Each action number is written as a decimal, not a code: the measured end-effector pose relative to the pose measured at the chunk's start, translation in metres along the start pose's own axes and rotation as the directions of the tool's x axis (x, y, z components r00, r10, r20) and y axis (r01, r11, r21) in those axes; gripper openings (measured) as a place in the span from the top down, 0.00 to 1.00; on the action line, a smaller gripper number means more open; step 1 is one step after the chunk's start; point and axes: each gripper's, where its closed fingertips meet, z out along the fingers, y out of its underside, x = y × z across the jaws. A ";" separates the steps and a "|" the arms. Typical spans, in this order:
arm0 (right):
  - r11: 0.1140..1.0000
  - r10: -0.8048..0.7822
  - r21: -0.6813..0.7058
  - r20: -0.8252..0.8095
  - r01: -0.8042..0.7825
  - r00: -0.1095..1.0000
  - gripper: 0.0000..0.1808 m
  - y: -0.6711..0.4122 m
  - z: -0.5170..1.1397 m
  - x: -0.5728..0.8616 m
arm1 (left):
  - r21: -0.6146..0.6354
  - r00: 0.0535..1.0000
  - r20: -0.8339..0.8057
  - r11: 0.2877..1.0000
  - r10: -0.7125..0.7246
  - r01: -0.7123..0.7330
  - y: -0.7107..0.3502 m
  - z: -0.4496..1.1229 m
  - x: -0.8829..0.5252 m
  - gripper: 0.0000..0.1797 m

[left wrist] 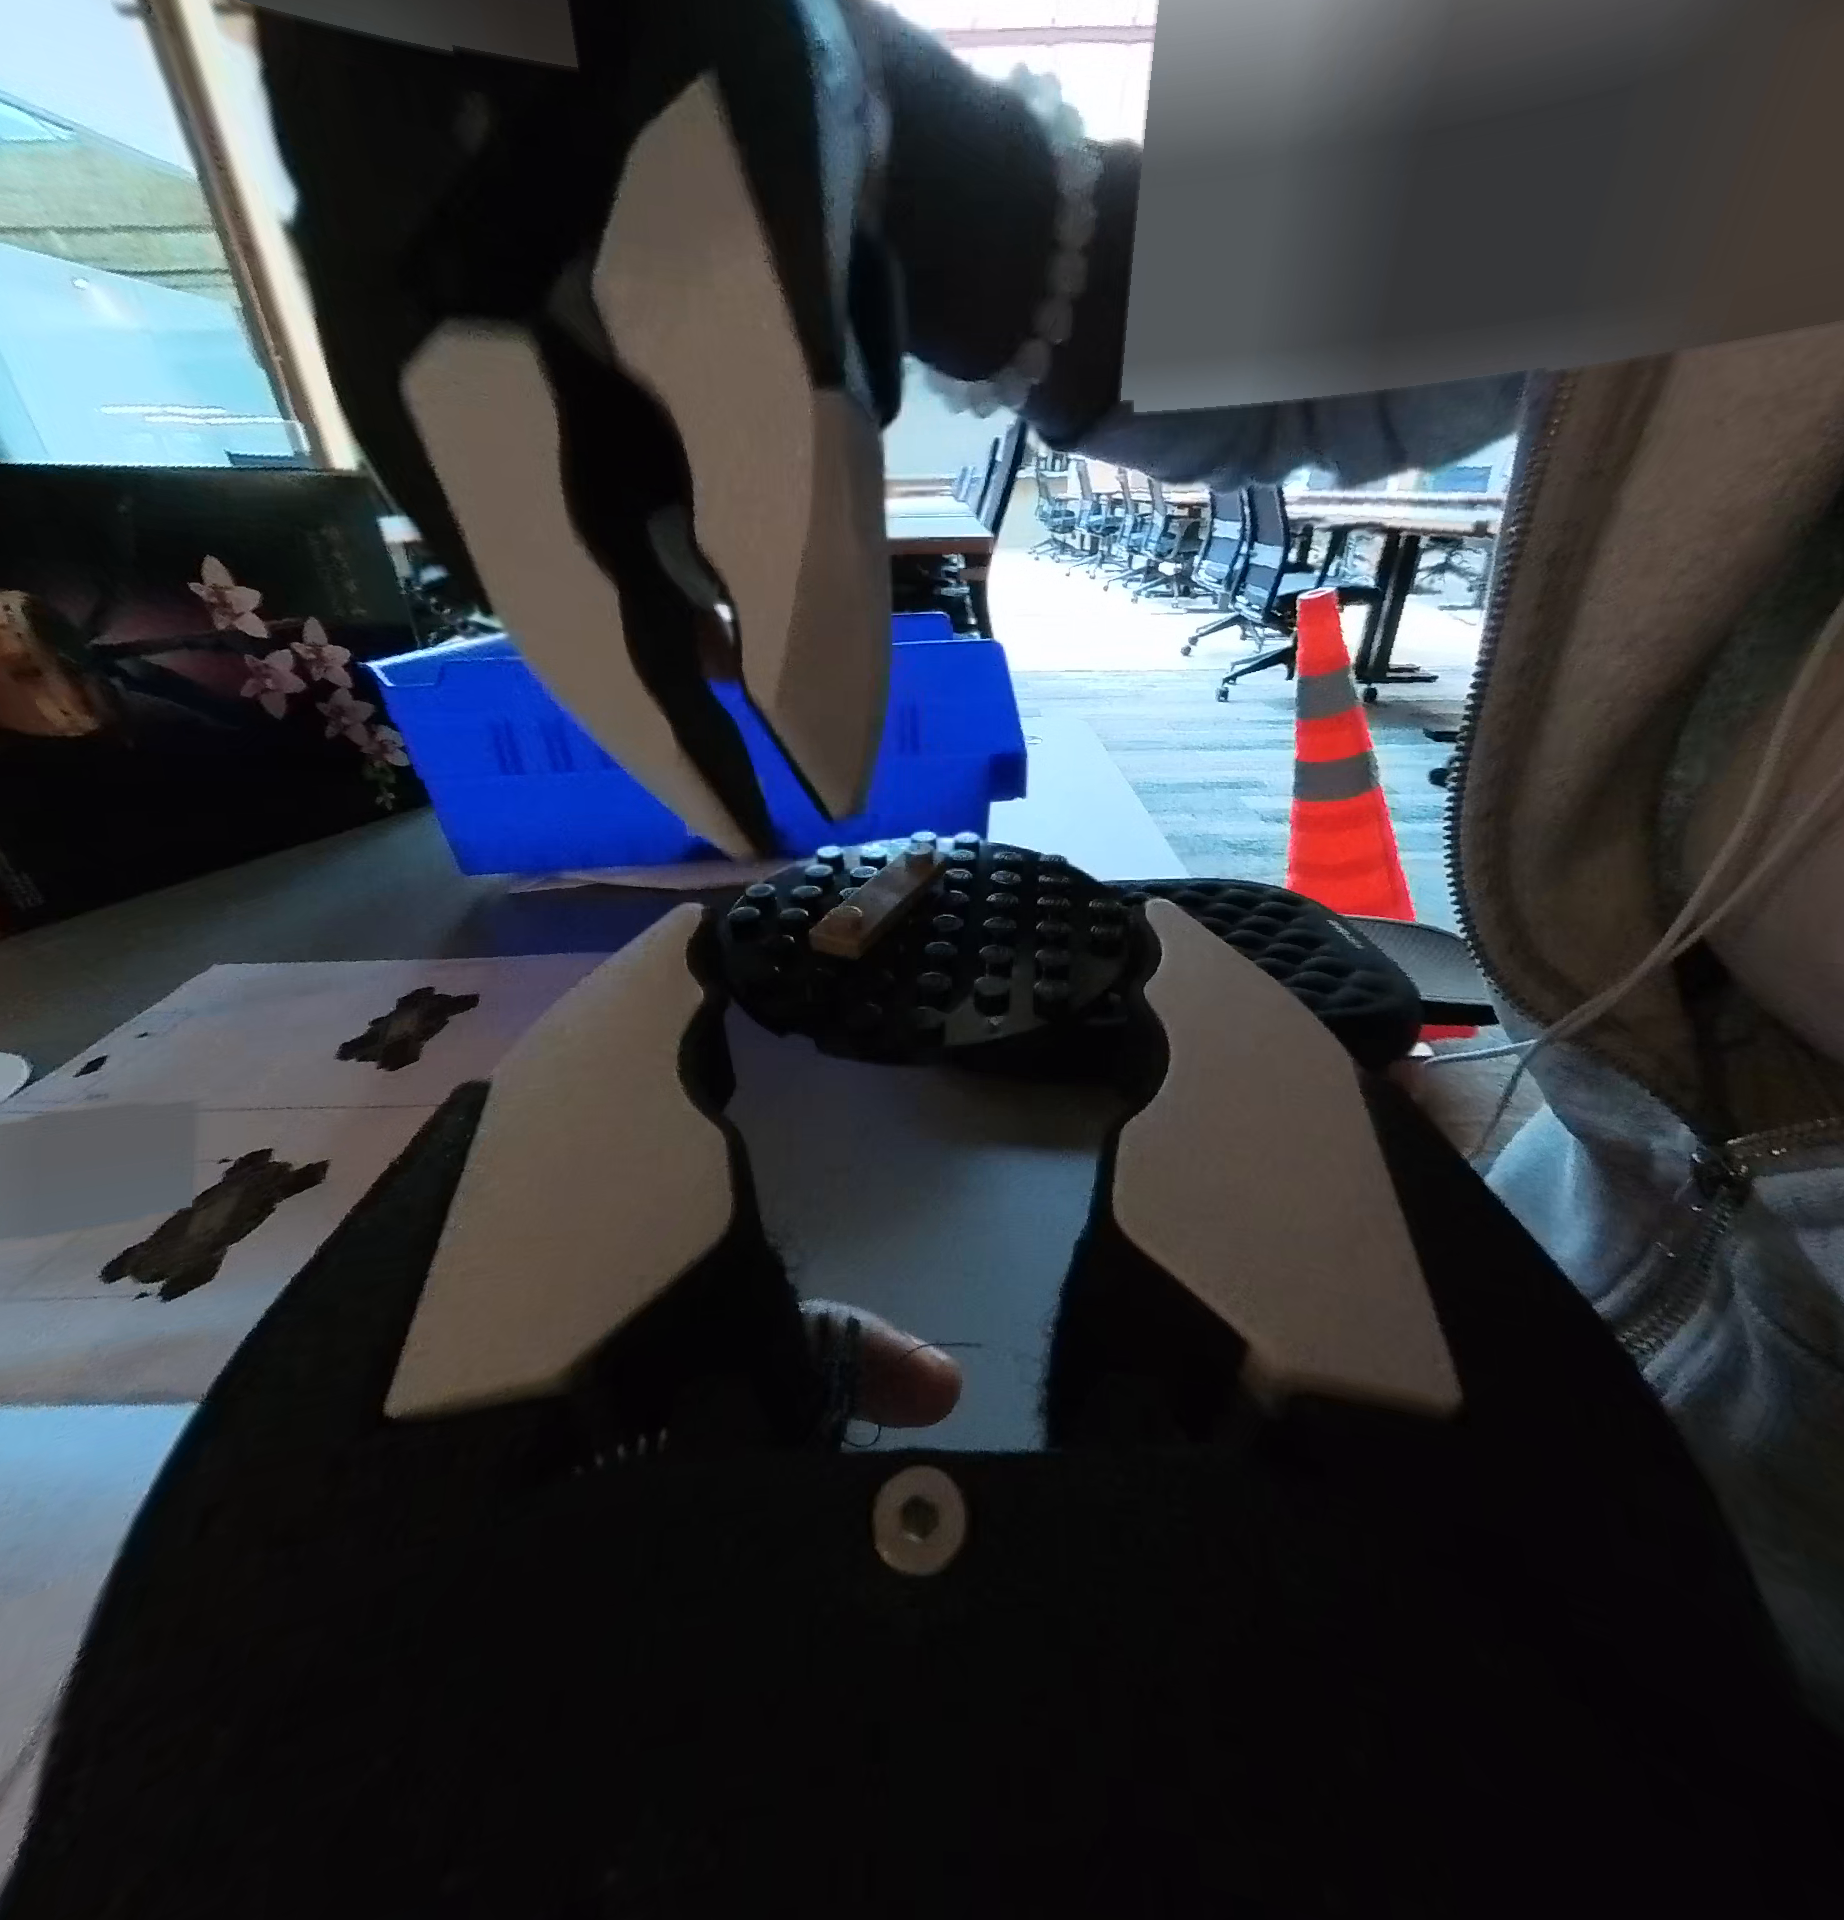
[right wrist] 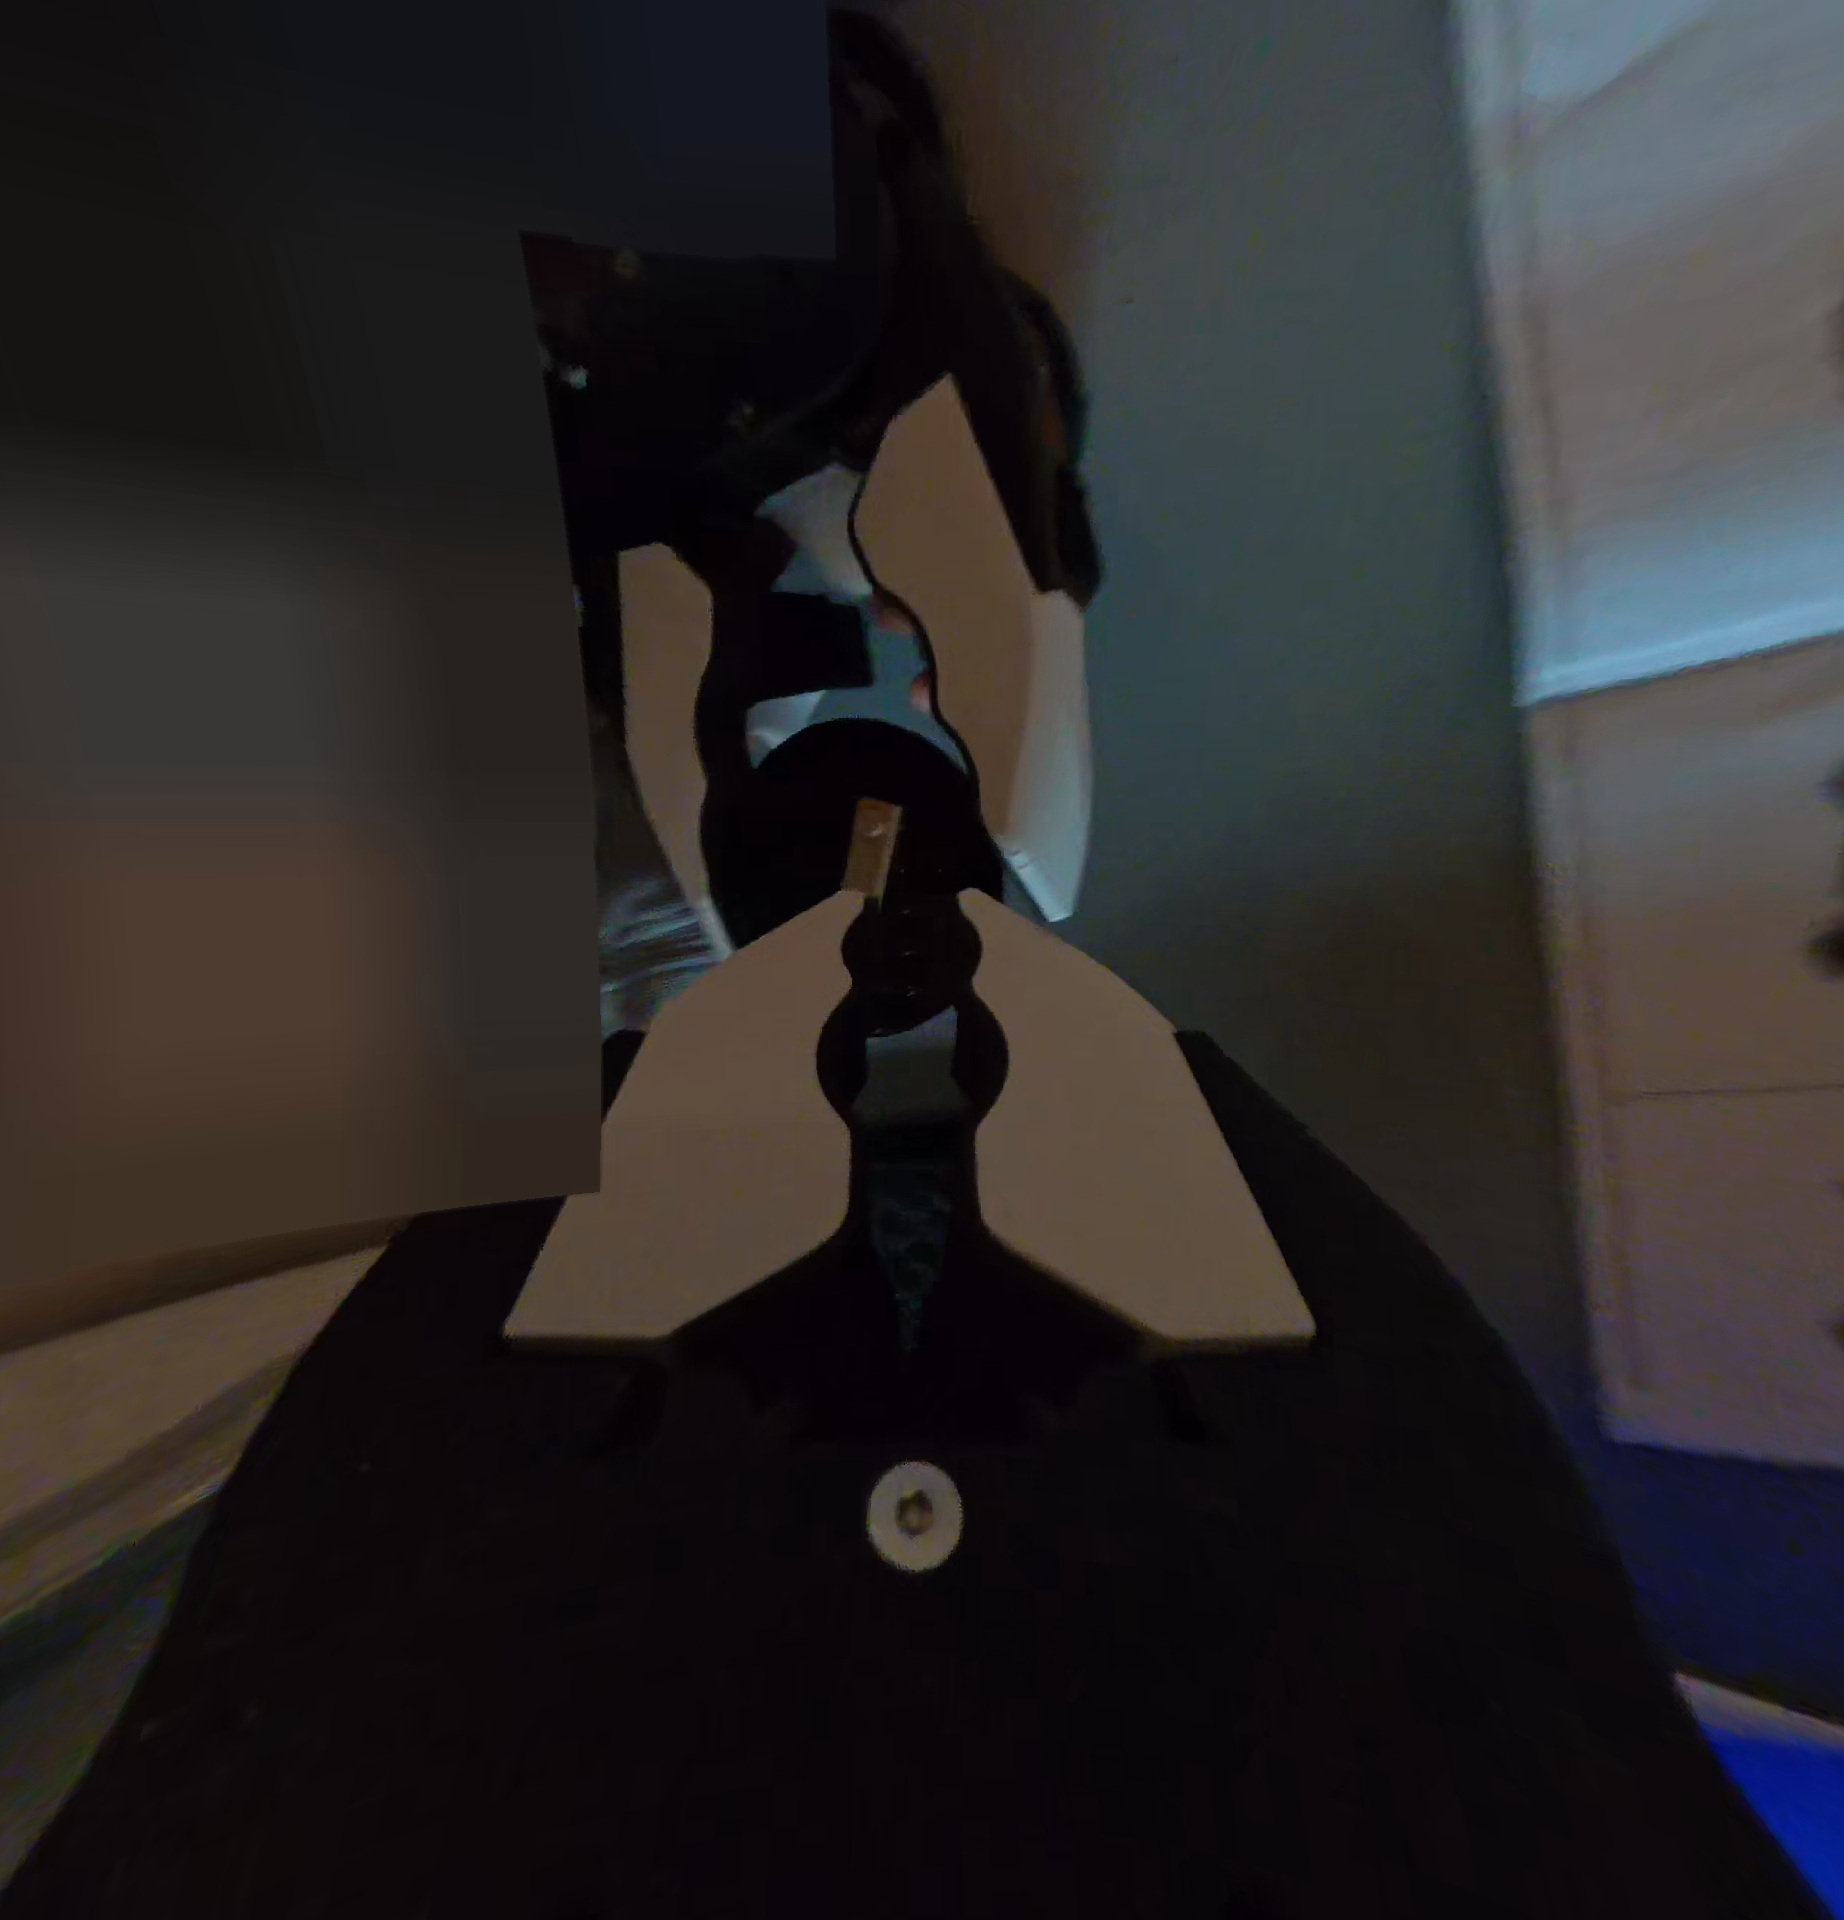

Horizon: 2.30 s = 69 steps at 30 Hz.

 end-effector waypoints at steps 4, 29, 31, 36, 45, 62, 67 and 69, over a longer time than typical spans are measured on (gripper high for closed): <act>0.979 -0.137 0.121 -0.220 0.166 0.966 0.93 -0.013 -0.011 -0.002 | -0.020 0.999 0.054 1.000 0.005 -0.004 0.001 -0.002 -0.008 0.60; 0.939 -0.319 0.006 -0.359 0.344 0.877 0.96 0.004 0.013 -0.006 | -0.045 1.000 0.022 0.999 0.013 -0.012 0.005 0.000 -0.002 0.60; 0.941 -0.313 0.010 -0.351 0.338 0.882 0.96 0.003 0.014 -0.008 | -0.040 0.999 0.030 0.999 0.017 -0.016 0.004 -0.001 -0.004 0.60; 0.947 -0.295 0.012 -0.352 0.320 0.888 0.96 0.005 0.013 -0.006 | -0.042 1.000 0.024 0.999 0.018 -0.017 0.004 -0.001 -0.002 0.60; 0.945 -0.296 0.016 -0.377 0.326 0.878 0.96 0.003 0.012 -0.006 | -0.033 0.999 0.030 0.999 0.022 -0.021 0.002 -0.001 -0.003 0.60; 0.947 -0.291 0.024 -0.353 0.319 0.889 0.94 0.001 0.011 -0.010 | -0.023 0.999 0.034 0.999 0.025 -0.024 0.001 -0.001 -0.004 0.61; 0.941 -0.248 0.125 -0.382 0.316 0.890 0.94 -0.007 -0.021 -0.012 | 0.016 0.999 0.038 1.000 0.013 -0.013 -0.006 -0.003 -0.005 0.61; 0.931 -0.208 0.202 -0.390 0.304 0.897 0.95 -0.012 -0.031 -0.010 | 0.029 0.999 0.038 1.000 0.006 -0.007 -0.008 -0.004 -0.006 0.61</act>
